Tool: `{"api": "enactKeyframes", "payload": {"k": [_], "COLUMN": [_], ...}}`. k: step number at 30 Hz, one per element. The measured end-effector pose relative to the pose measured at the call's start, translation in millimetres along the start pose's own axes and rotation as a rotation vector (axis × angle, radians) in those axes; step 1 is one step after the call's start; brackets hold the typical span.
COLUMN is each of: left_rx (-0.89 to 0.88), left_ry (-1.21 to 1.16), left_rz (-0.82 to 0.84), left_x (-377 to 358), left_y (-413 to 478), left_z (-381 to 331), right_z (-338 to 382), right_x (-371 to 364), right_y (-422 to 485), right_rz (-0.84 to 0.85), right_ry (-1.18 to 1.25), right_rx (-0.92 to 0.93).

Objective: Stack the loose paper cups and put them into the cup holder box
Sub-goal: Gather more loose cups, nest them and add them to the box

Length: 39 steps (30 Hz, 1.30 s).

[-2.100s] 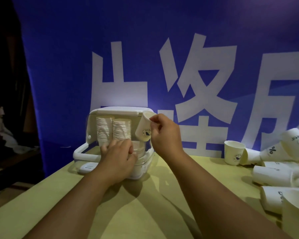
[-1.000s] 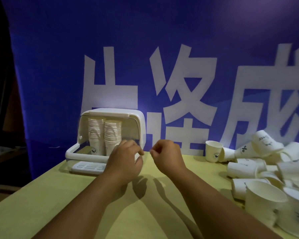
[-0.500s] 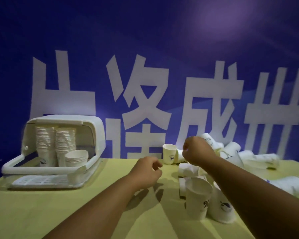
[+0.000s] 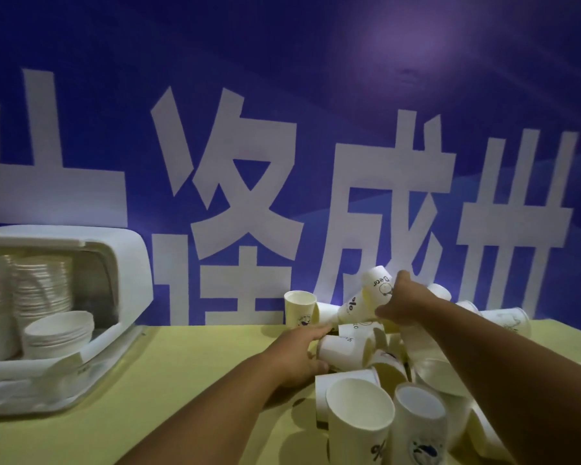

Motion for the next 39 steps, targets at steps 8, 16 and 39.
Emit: {"api": "enactKeyframes", "payload": {"k": [8, 16, 39], "left_rx": [-0.022, -0.012, 0.104], "left_ry": [0.135, 0.092, 0.158], "left_rz": [-0.129, -0.161, -0.437], "left_x": [0.1, 20.3, 15.1], "left_y": [-2.6, -31.3, 1.4], "left_z": [-4.4, -3.1, -13.5], "right_z": [-4.8, 30.5, 39.3], "right_x": [-8.8, 0.7, -3.8], "right_y": [-1.8, -42.1, -64.9], "right_rz": [-0.114, -0.224, -0.217], "right_ry": [-0.082, 0.083, 0.460], "right_rx": [-0.038, 0.048, 0.186]}}
Point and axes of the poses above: each hand's wrist, its own y-axis towards the middle knuckle, its own x-axis out of the back of the hand, z = x × y, the point moved 1 cm from there along y, towards the middle knuckle, and after that the axes turned 10 degrees about x, right-handed, at the moved point
